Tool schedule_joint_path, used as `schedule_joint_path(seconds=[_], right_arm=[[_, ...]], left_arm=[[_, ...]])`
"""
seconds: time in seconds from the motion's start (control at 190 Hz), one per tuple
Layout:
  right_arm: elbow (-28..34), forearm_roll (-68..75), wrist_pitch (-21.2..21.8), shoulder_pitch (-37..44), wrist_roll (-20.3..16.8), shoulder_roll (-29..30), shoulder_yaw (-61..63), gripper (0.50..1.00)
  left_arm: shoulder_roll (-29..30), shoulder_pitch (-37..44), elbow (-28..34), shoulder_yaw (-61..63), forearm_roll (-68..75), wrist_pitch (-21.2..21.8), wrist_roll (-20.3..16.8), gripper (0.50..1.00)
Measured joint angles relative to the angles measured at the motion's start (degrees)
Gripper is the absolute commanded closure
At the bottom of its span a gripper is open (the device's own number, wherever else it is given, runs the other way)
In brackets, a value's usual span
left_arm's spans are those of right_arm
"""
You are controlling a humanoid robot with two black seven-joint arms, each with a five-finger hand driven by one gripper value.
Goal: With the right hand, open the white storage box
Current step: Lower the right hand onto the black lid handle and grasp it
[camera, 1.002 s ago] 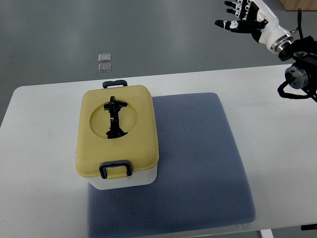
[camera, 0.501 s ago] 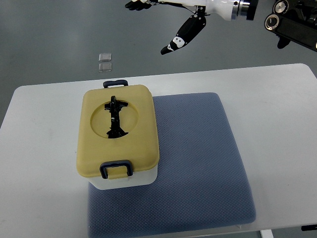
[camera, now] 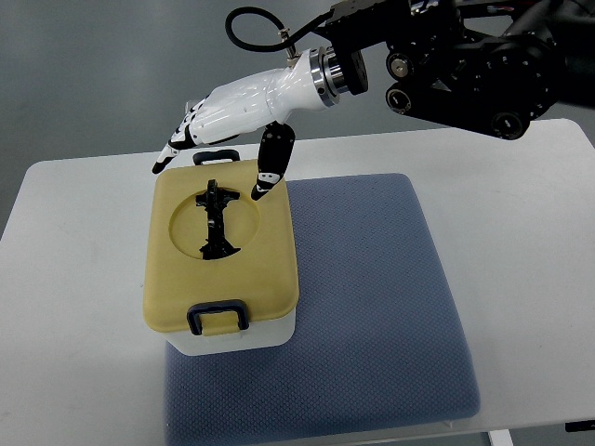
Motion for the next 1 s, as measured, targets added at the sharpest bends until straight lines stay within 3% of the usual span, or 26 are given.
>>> schedule_joint_path(seconds=[0.448, 0.601, 0.754, 1.002], right_arm=[[0.16, -1.81, -4.81, 1.14, 0.0, 3.08, -4.45, 0.599], [0.24, -2.01, -5.03, 0.81, 0.04, 4.77, -5.0, 0.646], [-0.01, -2.06, -6.47, 0.31, 0.05, 5.75, -5.11, 0.648], [-0.21, -2.92, -6.98, -1.15, -0.14, 6.07, -5.31, 0.748]], left_arm=[[0.0, 0.0, 0.0, 0.0, 0.0, 0.0, 0.0, 0.5], [0.0, -0.01, 0.0, 0.0, 0.0, 0.0, -0.03, 0.5], [0.0, 0.0, 0.0, 0.0, 0.0, 0.0, -0.03, 0.5], [0.0, 0.0, 0.0, 0.0, 0.0, 0.0, -0.04, 0.5]])
